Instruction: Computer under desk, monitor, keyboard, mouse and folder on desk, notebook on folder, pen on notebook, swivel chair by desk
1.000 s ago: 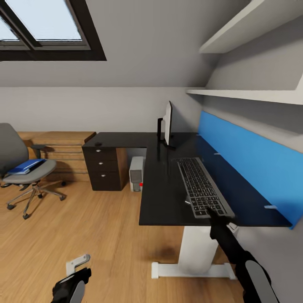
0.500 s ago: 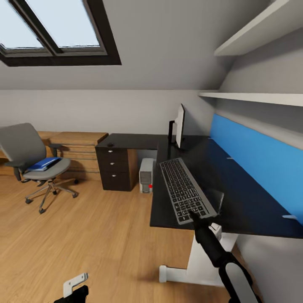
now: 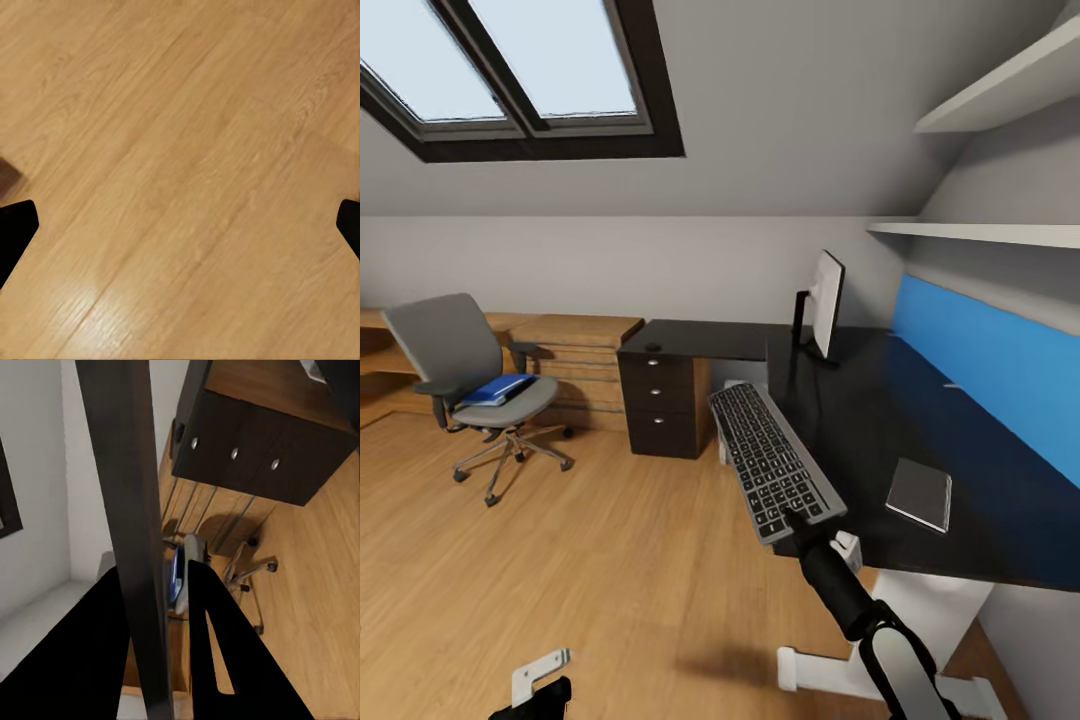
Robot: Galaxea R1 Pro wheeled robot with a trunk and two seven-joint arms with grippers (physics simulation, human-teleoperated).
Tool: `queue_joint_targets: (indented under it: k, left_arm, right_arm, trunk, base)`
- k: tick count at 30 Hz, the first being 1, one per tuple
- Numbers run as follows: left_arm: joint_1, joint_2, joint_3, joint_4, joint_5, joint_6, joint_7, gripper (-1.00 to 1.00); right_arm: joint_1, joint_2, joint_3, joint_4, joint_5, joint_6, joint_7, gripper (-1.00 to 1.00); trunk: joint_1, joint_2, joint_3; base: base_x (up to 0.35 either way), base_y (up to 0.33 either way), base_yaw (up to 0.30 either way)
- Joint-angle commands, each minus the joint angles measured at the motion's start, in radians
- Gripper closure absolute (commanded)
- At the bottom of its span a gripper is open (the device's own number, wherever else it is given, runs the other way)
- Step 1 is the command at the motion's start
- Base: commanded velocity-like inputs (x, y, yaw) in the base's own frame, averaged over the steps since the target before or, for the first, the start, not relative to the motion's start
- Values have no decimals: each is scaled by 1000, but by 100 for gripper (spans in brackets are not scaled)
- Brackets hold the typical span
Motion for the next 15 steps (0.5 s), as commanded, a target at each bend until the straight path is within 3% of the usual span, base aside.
queue_joint_targets:
  k: [1, 4, 10, 15]
  left_arm:
    - [0, 2, 1, -2, 7, 4, -6, -100]
    - [0, 28, 3, -2, 9, 5, -84, -100]
    - [0, 64, 19, 0, 9, 7, -271, -100]
    - [0, 70, 25, -1, 8, 5, -301, -100]
  right_arm:
    - [-1, -10, 0, -1, -8, 5, 1, 100]
    - [-1, -38, 2, -1, -10, 7, 2, 100]
    - [-1, -50, 1, -2, -14, 6, -2, 100]
    - [-1, -45, 1, -2, -18, 4, -18, 100]
  trunk:
    - [0, -1, -1]
    - [0, -1, -1]
    - [-8, 13, 5]
    - [-27, 48, 21]
  base:
    - [108, 314, 1]
    - [108, 315, 1]
    - [109, 316, 0]
    - [109, 316, 0]
